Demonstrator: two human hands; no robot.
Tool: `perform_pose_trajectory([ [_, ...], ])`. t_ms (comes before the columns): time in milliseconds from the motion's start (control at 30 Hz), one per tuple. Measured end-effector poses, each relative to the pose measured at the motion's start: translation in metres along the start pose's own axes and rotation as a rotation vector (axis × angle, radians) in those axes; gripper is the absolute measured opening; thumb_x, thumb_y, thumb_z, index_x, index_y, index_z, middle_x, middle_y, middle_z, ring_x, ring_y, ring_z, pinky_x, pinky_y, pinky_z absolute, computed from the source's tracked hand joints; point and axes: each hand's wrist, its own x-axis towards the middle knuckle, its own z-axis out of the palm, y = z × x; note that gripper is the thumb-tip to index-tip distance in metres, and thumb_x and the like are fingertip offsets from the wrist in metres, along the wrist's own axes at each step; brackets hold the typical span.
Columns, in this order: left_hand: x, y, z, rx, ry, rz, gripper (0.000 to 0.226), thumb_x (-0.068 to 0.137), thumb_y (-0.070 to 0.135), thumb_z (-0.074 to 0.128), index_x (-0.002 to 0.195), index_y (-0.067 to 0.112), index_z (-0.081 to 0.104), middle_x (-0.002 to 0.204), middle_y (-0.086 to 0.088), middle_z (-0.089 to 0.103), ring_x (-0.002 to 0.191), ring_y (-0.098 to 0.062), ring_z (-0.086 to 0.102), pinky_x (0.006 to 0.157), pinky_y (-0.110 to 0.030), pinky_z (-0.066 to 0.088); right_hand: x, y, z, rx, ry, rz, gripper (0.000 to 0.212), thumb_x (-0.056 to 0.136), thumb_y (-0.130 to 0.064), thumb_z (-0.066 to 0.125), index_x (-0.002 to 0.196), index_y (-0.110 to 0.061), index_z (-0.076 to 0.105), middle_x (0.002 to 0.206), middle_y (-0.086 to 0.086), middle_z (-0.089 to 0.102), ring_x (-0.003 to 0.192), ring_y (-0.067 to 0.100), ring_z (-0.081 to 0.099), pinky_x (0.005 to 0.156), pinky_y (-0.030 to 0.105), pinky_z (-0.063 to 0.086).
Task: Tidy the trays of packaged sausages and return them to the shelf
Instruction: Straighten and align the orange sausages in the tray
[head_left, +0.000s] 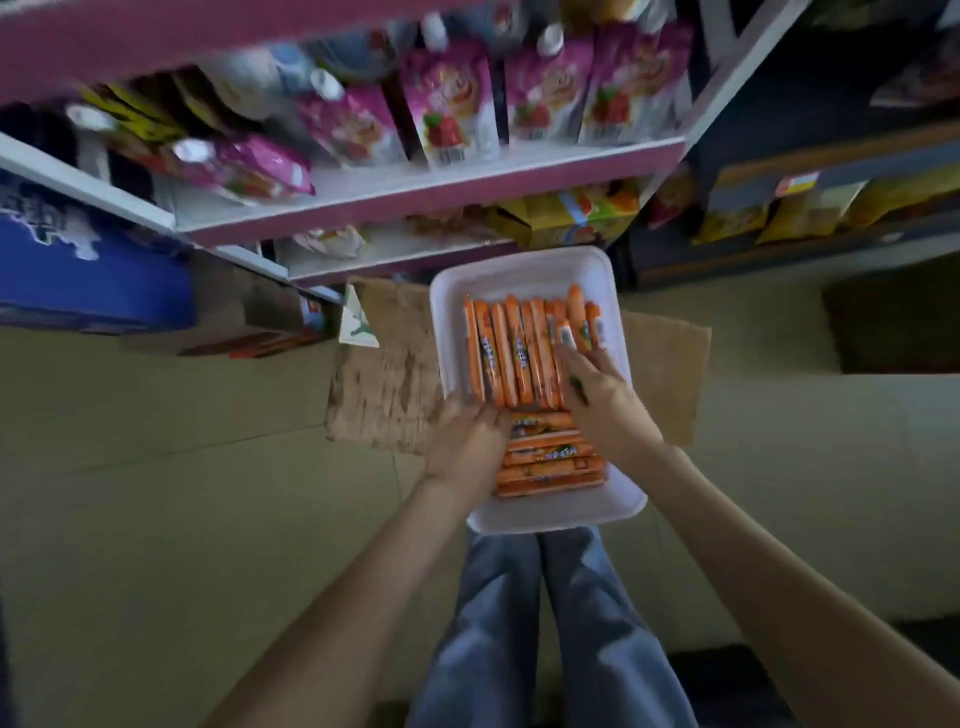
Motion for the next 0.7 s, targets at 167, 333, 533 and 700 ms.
perform_pose_trajectory([
  [167,0.029,0.000,0.053,0.171,-0.069,0.041,0.029,0.093,0.015,0.042,0.120,0.013,0.051,0.116,-0.006,0.057,0.106,-0.026,0.054,0.095,-0.035,0.037,0.041,0.031,0.043,-0.346,-0.046,0.042,0.065,0.100,-0.028,0.039,0.153,-0.027,0.003,0.161,0.000,-0.005,0.147,0.026,-0.003,0.117,0.043,0.005],
  [333,0.047,0.000,0.065,0.234,-0.036,-0.028,0.032,0.097,0.020,0.039,0.129,0.015,0.039,0.127,-0.009,0.044,0.118,-0.027,0.042,0.100,-0.036,0.032,0.047,0.036,0.061,-0.495,-0.019,0.037,0.073,0.094,-0.027,0.050,0.153,-0.020,0.007,0.160,0.001,-0.001,0.142,0.028,0.006,0.115,0.046,0.009],
  [533,0.030,0.004,0.041,-0.014,-0.025,-0.121,0.038,0.098,0.017,0.038,0.136,0.019,0.034,0.127,-0.011,0.047,0.117,-0.030,0.046,0.091,-0.039,0.040,0.032,0.016,0.021,-0.014,-0.035,0.065,0.047,0.099,-0.023,0.047,0.145,-0.016,0.038,0.148,0.006,0.039,0.138,0.024,0.031,0.111,0.033,0.023],
  [700,-0.008,0.011,-0.022,-0.346,0.149,-0.046,0.054,0.080,-0.004,0.054,0.132,0.011,0.048,0.116,-0.016,0.055,0.109,-0.035,0.050,0.076,-0.041,0.044,-0.025,-0.020,-0.038,0.297,0.004,0.100,0.007,0.090,-0.025,0.064,0.093,-0.031,0.064,0.091,-0.015,0.063,0.084,0.007,0.061,0.070,0.013,0.046],
])
